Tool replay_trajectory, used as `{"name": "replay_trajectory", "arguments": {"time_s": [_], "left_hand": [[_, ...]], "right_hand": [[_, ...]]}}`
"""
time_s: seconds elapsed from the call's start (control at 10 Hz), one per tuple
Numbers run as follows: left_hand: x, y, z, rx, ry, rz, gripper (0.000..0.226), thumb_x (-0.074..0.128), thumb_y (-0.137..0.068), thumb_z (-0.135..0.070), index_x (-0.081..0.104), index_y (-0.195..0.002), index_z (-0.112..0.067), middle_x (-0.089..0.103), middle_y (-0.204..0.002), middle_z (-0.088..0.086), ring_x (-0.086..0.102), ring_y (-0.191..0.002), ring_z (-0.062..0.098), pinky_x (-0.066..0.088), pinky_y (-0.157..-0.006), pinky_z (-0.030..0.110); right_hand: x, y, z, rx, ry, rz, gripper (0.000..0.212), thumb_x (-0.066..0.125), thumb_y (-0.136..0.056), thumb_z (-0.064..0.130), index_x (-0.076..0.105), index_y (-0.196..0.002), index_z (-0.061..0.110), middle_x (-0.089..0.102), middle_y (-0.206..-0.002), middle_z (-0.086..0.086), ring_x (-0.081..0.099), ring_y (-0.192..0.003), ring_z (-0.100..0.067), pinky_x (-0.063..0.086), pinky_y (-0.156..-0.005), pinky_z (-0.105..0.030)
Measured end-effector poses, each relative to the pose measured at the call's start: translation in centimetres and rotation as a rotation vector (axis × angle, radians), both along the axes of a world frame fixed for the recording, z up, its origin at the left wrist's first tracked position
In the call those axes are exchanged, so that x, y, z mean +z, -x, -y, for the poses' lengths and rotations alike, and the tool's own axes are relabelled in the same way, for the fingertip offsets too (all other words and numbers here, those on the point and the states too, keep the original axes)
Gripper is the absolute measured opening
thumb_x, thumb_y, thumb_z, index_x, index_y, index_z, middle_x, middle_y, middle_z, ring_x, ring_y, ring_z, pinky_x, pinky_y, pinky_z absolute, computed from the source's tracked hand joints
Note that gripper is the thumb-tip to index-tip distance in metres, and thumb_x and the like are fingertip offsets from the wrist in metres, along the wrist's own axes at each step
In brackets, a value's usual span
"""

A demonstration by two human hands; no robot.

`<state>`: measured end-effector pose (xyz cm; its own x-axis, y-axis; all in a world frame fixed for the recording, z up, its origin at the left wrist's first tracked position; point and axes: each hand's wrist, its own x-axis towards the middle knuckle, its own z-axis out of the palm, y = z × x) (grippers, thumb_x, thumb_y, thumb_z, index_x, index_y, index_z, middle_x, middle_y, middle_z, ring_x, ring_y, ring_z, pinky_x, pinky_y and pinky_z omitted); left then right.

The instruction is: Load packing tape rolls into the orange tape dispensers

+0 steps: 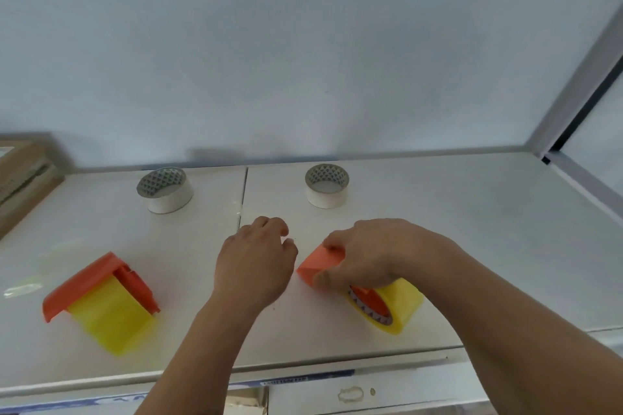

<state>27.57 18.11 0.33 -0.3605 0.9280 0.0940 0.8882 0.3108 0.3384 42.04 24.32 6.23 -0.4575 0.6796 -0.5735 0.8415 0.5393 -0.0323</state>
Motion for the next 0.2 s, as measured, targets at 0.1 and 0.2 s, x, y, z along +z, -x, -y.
{"name": "replay_trajectory", "arguments": {"time_s": [0.1, 0.2], "left_hand": [[1.8, -0.1, -0.2, 0.003, -0.051, 0.006, 0.031, 0.043, -0.096, -0.034, 0.057, -0.122, -0.026, 0.06, -0.129, -0.007, 0.057, -0.11, 0.019, 0.041, -0.088, 0.034], [3.5, 0.0, -0.7, 0.004, -0.114, 0.016, 0.029, 0.044, -0.096, -0.035, 0.058, -0.12, -0.026, 0.061, -0.125, -0.008, 0.058, -0.108, 0.019, 0.04, -0.086, 0.033]], "right_hand": [[0.4, -1.1, -0.3, -0.068, 0.014, -0.168, 0.072, 0.039, -0.085, 0.076, 0.027, -0.15, 0.046, 0.037, -0.156, 0.003, 0.037, -0.14, -0.024, 0.033, -0.108, -0.041], [1.5, -2.1, -1.0, -0.104, -0.056, -0.366, 0.065, 0.04, -0.089, 0.071, 0.032, -0.148, 0.044, 0.036, -0.157, 0.006, 0.036, -0.141, -0.018, 0.031, -0.113, -0.039]]}}
